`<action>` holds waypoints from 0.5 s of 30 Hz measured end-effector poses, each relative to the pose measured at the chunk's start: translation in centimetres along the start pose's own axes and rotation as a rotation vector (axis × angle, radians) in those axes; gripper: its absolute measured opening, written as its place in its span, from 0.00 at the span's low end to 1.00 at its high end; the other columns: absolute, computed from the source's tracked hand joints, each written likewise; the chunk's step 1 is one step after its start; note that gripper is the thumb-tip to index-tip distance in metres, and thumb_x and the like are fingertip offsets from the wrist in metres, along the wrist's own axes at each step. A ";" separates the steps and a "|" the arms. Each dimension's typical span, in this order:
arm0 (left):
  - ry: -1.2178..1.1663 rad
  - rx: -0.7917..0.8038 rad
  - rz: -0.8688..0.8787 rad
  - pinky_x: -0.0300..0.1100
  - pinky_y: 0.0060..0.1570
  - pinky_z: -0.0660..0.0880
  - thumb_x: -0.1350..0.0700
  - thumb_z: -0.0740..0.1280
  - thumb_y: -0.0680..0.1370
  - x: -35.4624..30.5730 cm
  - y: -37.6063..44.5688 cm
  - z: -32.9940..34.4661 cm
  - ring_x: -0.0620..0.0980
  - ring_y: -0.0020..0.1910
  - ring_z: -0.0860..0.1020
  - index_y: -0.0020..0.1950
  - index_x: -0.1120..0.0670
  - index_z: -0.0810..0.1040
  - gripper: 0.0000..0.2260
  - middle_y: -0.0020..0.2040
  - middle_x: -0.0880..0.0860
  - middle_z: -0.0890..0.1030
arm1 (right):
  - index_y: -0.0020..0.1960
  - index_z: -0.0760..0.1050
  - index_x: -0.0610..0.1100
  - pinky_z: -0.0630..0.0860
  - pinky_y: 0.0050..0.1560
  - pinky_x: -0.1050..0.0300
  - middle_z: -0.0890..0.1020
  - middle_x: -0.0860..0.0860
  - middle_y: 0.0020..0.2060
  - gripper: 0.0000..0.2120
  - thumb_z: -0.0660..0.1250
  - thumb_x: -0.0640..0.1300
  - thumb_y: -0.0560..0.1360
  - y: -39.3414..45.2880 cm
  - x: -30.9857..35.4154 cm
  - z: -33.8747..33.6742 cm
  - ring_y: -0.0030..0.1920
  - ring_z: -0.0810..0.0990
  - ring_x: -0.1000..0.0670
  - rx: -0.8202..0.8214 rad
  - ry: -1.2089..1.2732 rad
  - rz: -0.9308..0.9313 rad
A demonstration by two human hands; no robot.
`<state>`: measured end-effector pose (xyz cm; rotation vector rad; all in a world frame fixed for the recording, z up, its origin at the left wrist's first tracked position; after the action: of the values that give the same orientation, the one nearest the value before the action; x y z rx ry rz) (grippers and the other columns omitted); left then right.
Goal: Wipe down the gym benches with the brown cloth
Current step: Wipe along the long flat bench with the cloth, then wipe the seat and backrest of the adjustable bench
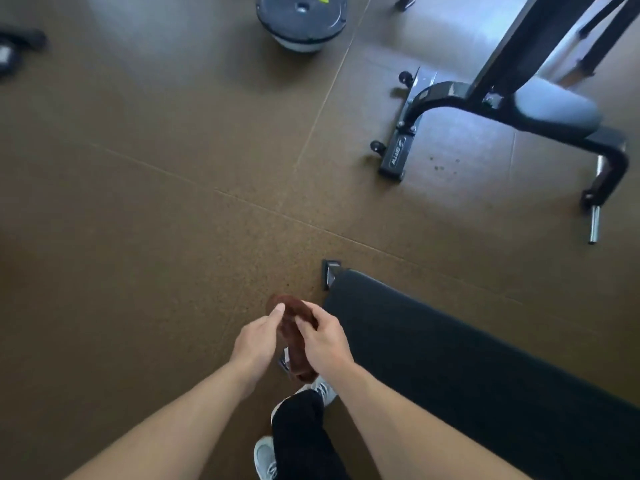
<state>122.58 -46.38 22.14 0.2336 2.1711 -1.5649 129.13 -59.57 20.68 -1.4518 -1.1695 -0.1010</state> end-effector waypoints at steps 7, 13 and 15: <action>-0.380 0.321 -0.095 0.60 0.69 0.73 0.31 0.67 0.72 -7.3 -0.9 0.3 0.59 0.63 0.82 0.63 0.49 0.85 0.29 0.60 0.56 0.86 | 0.71 0.64 0.78 0.72 0.76 0.53 0.76 0.65 0.72 0.37 0.71 0.44 0.75 -2.6 10.0 -2.4 0.74 0.73 0.58 0.045 -0.063 -0.045; -0.368 0.168 -0.043 0.51 0.46 0.77 0.54 0.64 0.79 -15.4 0.0 -4.0 0.61 0.48 0.81 0.59 0.61 0.83 0.15 0.52 0.63 0.84 | 0.77 0.69 0.59 0.74 0.73 0.52 0.76 0.56 0.72 0.29 0.65 0.39 0.80 -0.9 17.7 -6.0 0.69 0.77 0.56 -0.170 0.233 -0.033; -0.378 0.161 -0.038 0.46 0.40 0.74 0.51 0.63 0.73 -18.1 0.5 -5.8 0.57 0.40 0.78 0.52 0.59 0.81 0.15 0.43 0.62 0.81 | 0.76 0.69 0.57 0.74 0.72 0.51 0.75 0.56 0.71 0.27 0.71 0.46 0.81 -0.1 19.3 -7.0 0.71 0.76 0.53 -0.321 0.220 0.045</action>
<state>137.27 -38.54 31.36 -0.0528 1.7724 -1.6535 142.29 -53.98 35.39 -1.6977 -0.9693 -0.4230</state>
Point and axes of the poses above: each hand's wrist, its own y-axis towards the middle knuckle, its own z-axis out of the palm, x = y × z, the point moved 8 cm from there along y, towards the middle knuckle
